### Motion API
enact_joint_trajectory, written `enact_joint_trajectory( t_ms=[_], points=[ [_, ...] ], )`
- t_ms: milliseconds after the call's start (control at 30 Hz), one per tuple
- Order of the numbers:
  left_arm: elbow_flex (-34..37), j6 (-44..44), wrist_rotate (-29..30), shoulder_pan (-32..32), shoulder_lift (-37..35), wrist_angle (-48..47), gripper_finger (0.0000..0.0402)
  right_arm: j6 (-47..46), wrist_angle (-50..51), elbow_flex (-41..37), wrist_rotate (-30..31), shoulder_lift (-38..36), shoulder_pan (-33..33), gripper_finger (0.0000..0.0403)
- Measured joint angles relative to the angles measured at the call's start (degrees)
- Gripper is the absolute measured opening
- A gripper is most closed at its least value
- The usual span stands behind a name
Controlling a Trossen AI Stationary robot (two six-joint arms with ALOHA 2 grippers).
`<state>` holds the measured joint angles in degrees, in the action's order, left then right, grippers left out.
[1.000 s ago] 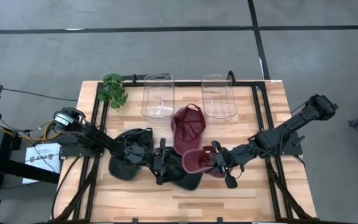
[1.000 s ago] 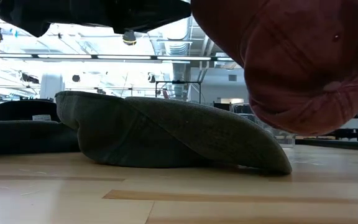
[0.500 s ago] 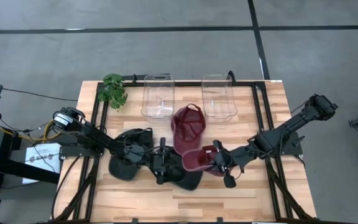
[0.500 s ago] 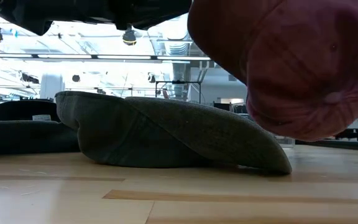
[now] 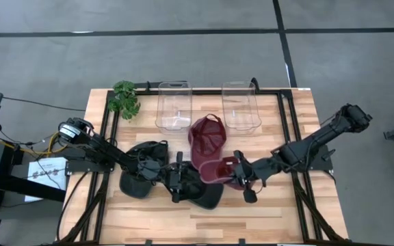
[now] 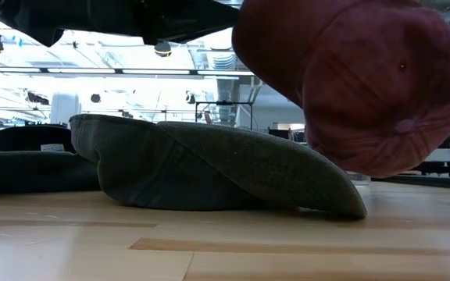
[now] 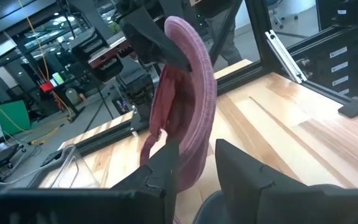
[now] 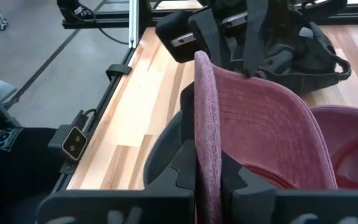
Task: Pick & Place hat
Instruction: Put the right red cap into the right transparent bin
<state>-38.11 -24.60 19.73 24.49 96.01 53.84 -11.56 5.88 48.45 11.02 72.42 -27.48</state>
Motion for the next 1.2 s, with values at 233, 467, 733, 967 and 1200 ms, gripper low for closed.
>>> enact_joint_trajectory(
  t_ms=[233,467,733,967,1200],
  points=[
    [0.0,1.2,0.0,-0.2,0.0,0.6,0.0102,0.9,-2.1,-0.1,-6.7,0.0,4.3,0.0005],
    [0.0,1.4,0.0,-0.8,0.0,1.4,0.0102,1.3,-4.4,-0.1,-12.3,0.0,7.9,0.0004],
    [0.3,9.8,-1.4,-3.4,0.1,3.9,0.0051,4.3,-5.1,-0.1,-12.4,-0.2,8.9,0.0020],
    [0.2,10.0,-4.5,-3.3,0.1,5.3,0.0014,6.3,-7.0,0.1,-12.2,-0.2,8.9,0.0063],
    [0.0,9.8,-6.2,-3.4,0.1,6.0,0.0013,7.3,-3.7,0.9,-12.2,-1.8,8.8,0.0119]
  ],
)
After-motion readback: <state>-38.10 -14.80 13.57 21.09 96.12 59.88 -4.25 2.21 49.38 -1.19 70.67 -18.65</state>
